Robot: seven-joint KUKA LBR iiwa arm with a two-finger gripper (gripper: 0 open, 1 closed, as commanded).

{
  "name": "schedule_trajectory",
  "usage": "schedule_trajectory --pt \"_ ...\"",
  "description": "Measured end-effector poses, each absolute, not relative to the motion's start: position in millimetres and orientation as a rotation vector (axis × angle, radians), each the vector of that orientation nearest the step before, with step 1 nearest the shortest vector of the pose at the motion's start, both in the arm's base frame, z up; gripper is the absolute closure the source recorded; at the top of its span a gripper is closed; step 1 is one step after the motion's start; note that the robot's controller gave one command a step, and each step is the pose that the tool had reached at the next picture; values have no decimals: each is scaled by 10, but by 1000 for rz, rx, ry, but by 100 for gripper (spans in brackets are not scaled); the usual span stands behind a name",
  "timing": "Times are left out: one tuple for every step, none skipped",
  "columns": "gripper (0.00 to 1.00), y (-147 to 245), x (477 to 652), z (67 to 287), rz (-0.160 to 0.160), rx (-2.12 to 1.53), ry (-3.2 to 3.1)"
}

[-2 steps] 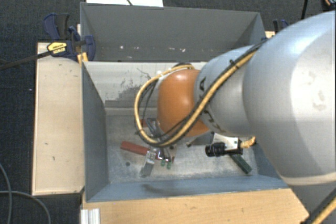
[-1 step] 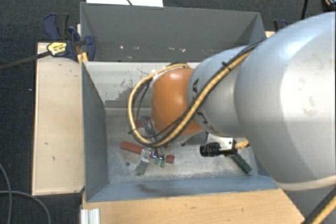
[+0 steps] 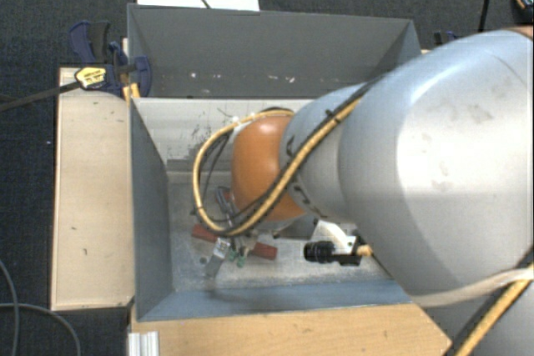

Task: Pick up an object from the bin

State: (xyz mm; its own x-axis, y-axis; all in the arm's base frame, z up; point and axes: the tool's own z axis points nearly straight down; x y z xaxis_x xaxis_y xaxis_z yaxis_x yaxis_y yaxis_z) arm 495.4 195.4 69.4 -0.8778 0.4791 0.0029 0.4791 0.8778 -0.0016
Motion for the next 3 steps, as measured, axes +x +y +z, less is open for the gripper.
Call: schedule_trajectory --pt "0 1952 4954 695 1 -779 -3040" --pt "100 1952 4954 695 0 -782 -3040" --pt "100 1955 4972 1311 -6 -779 -3049"
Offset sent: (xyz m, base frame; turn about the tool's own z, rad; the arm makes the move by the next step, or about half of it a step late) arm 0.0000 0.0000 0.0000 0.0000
